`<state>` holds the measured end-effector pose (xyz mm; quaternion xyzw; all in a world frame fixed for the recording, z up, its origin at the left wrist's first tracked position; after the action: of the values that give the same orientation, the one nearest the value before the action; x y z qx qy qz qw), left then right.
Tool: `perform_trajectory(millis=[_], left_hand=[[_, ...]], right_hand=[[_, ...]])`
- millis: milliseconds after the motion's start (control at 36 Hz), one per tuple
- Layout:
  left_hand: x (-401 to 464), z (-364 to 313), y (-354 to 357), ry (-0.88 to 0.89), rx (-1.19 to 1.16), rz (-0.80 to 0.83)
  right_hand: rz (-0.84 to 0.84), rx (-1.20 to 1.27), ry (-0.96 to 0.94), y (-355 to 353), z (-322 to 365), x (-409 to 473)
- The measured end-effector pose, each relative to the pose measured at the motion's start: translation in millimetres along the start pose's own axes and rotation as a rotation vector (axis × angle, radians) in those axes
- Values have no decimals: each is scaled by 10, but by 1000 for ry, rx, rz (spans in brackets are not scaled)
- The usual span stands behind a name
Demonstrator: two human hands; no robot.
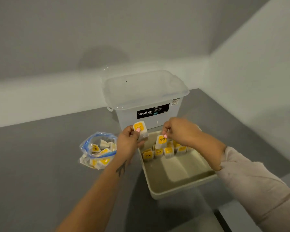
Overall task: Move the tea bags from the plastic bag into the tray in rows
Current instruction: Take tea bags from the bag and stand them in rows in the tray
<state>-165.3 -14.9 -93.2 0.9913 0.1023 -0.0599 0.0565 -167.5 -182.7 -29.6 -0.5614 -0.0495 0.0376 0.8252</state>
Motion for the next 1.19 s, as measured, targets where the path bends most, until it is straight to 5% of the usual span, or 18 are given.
perform_trajectory(millis=[389, 1194], left_hand=[[-58, 141, -19, 29, 90, -72], [-61, 98, -12, 61, 170, -111]], right_hand=[[62, -233, -27, 619, -166, -23], [33, -53, 26, 516, -213, 29]])
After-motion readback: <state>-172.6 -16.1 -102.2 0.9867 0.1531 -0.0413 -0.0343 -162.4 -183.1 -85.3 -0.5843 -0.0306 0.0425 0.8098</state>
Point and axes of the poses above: each hand's wrist, its own x-axis towards the middle knuckle, its own y-axis out of the palm, z = x × y, the point moved 8 cm from there along x, towards the middle knuckle, and after that the axes turned 9 degrees about -z, right-handed, at the moved point
